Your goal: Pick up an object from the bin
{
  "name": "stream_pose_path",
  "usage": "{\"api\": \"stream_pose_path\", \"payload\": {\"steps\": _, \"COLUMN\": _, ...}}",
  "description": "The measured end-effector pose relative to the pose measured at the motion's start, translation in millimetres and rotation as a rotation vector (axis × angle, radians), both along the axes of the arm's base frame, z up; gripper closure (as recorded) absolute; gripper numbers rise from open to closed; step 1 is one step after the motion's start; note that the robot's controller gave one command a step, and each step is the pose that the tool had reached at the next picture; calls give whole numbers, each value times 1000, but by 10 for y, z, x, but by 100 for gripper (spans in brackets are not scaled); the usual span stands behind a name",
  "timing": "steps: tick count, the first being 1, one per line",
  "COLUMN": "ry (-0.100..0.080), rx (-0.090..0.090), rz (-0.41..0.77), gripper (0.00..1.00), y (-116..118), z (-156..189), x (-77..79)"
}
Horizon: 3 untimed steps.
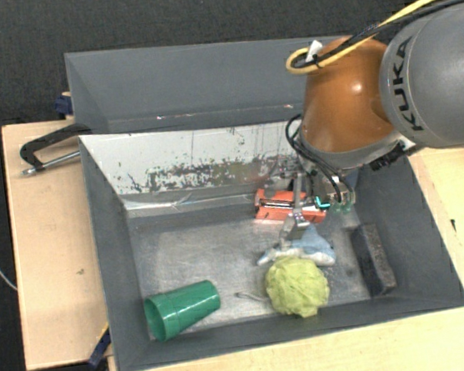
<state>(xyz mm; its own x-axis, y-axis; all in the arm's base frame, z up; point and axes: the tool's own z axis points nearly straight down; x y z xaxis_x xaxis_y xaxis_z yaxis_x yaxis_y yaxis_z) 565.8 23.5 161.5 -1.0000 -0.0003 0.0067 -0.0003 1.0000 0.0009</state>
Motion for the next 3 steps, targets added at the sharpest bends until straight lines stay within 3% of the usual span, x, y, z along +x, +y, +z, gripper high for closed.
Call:
{"api": "stream_pose_path", "payload": {"steps": 1, "ry": -8, "rx": 0, "rz": -1, "gripper": 0, "y": 0, "z": 39, "x": 19}}
{"api": "stream_pose_path", "payload": {"steps": 2, "ry": -39, "rx": 8, "rz": -99, "gripper": 100, "y": -326, "z": -736, "x": 383}}
{"api": "stream_pose_path", "payload": {"steps": 3, "ry": -39, "rx": 8, "rz": -99, "gripper": 100, "y": -326, "z": -736, "x": 383}}
